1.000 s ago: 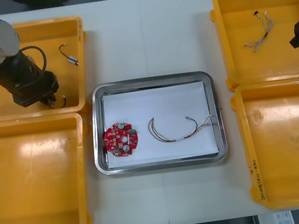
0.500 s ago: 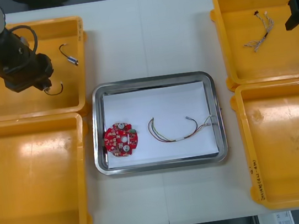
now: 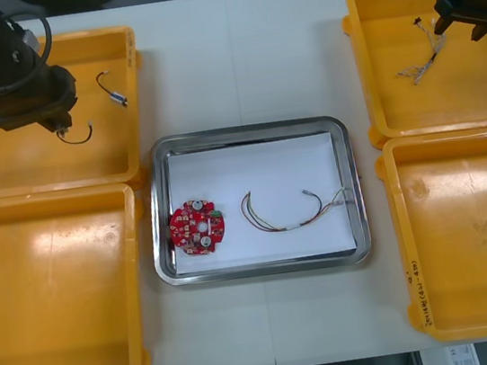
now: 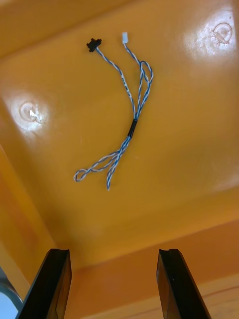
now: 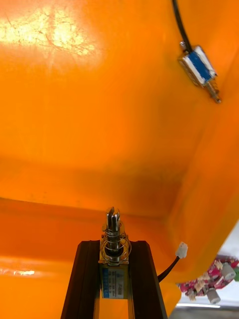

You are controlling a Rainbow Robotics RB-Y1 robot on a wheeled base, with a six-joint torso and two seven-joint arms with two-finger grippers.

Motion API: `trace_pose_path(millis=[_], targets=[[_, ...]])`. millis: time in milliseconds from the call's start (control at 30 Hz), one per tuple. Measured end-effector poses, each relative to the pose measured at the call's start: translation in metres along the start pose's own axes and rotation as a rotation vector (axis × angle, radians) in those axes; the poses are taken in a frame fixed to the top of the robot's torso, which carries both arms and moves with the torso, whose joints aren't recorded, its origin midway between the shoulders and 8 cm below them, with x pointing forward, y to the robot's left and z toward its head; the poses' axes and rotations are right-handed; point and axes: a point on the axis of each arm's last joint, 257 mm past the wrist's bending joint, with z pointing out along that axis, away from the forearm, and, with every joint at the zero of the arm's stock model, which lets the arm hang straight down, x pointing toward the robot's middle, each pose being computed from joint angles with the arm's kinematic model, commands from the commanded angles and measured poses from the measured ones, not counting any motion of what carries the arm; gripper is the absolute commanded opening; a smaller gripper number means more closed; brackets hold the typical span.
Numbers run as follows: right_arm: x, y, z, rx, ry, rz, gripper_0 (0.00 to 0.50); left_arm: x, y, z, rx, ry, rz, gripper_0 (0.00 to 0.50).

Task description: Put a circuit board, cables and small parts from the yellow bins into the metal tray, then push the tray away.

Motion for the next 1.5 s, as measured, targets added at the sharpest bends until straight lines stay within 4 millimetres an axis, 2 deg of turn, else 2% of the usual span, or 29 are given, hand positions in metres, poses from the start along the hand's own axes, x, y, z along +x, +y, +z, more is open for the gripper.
trace_pose_path(millis=[200,467,600,867,1067,1233,1500], targets=[[-0.015,0.004,0.019,-0.001,-0.023,0.139,0.500,0.004,-0.010,-0.020,-0.015,-0.027,0.054,0.001],[-0.025,0.008,0.045,-0.026,-0.057,0.299,0.500,0.012,-0.058,-0.022,0.041,-0.058,0.125,0.000],[-0.024,0.009,0.058,-0.049,-0.047,0.362,0.500,0.024,-0.080,-0.015,0.048,-0.046,0.114,0.000],[-0.007,0.007,0.084,-0.044,-0.012,0.515,0.500,0.057,-0.123,0.004,0.037,-0.005,-0.026,0.000],[0.000,0.006,0.103,-0.063,0.000,0.621,0.500,0.072,-0.145,0.018,0.027,-0.002,0.029,0.002],[0.003,0.014,0.110,-0.084,0.001,0.706,0.500,0.075,-0.159,0.031,0.040,-0.029,0.073,0.000],[0.005,0.027,0.114,-0.101,0.004,0.728,0.500,0.089,-0.165,0.051,0.021,-0.026,0.126,0.002]])
